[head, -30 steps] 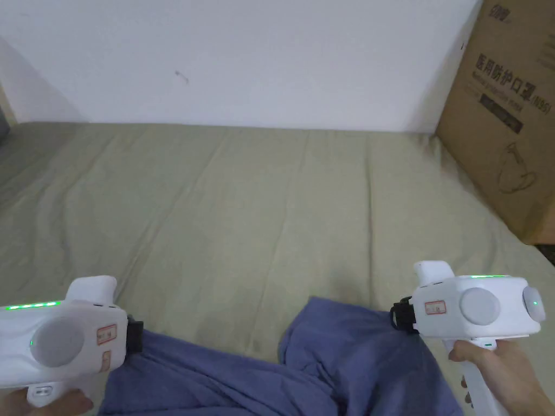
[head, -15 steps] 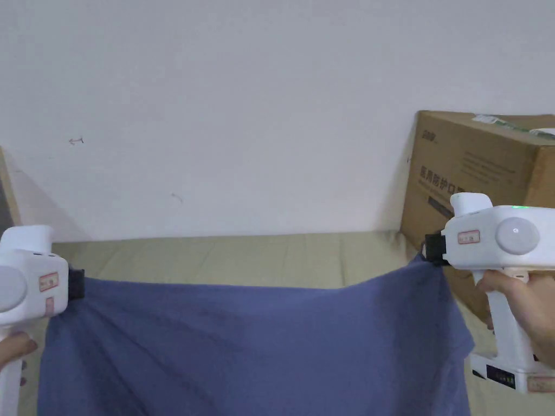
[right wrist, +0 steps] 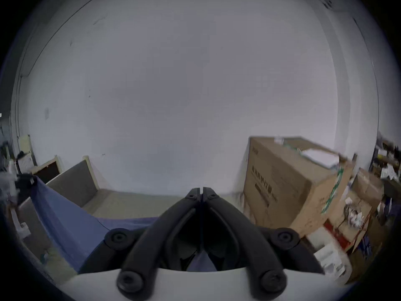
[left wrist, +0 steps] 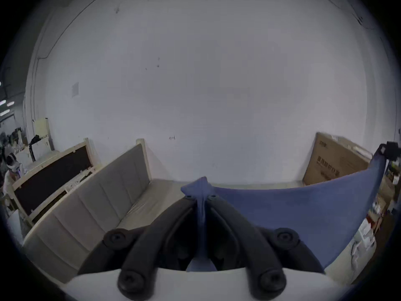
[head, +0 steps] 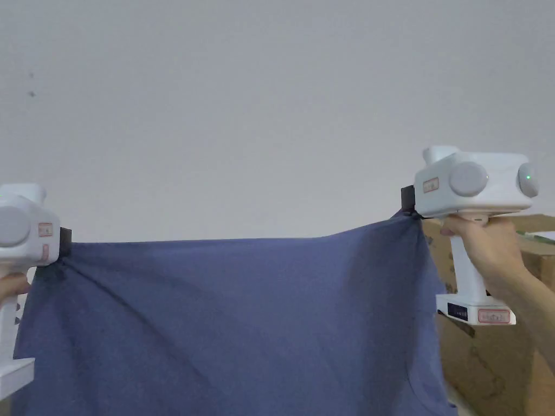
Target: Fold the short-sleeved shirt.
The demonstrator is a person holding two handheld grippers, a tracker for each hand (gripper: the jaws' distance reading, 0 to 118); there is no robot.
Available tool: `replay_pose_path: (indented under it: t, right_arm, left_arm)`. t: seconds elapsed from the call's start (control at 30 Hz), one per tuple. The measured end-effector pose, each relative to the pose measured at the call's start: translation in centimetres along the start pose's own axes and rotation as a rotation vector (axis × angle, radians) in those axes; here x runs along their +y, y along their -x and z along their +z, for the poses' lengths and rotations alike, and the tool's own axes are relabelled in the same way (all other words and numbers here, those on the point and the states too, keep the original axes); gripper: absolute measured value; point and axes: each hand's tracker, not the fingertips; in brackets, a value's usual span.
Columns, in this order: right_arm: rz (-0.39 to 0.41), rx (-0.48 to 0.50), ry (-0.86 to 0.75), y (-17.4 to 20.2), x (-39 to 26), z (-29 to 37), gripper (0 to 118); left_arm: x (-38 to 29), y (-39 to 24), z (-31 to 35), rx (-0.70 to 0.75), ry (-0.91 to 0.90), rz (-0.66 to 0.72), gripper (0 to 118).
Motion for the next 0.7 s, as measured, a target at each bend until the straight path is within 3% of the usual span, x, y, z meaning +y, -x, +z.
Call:
replay_pose_path:
  t: [0.07,0.2,0.27,0.37,0.6,0.7]
  right_arm:
    - [0.027,-0.021,-0.043,0.7,2.0,-0.5,0]
    - [-0.086,0.006,-0.122,0.5,6.1,-1.3,0]
    - [-0.036,-0.023,-0.151,0.8,7.4,-1.5,0]
    - [-0.040,-0.009,-0.166,0.7,7.9,-2.2,0]
    - [-0.034,-0.012,-0.002,0.7,-0.1,-7.0,0]
    - [-0.042,-0.006,0.125,0.6,-6.6,-10.2,0]
  left_arm:
    - [2.2,0.1,-0.9,0.002,-0.066,-0.007,2]
    - [5.3,-0.3,-2.7,0.042,-0.151,0.007,2]
    - [6.0,-0.2,-3.5,0.025,-0.155,0.010,2]
    - [5.4,-0.5,-4.9,0.047,-0.192,0.009,2]
    - [-3.0,-1.4,-10.8,0.033,-0.026,-0.026,2]
    - [-9.3,-2.8,-14.4,0.071,0.112,-0.151,2]
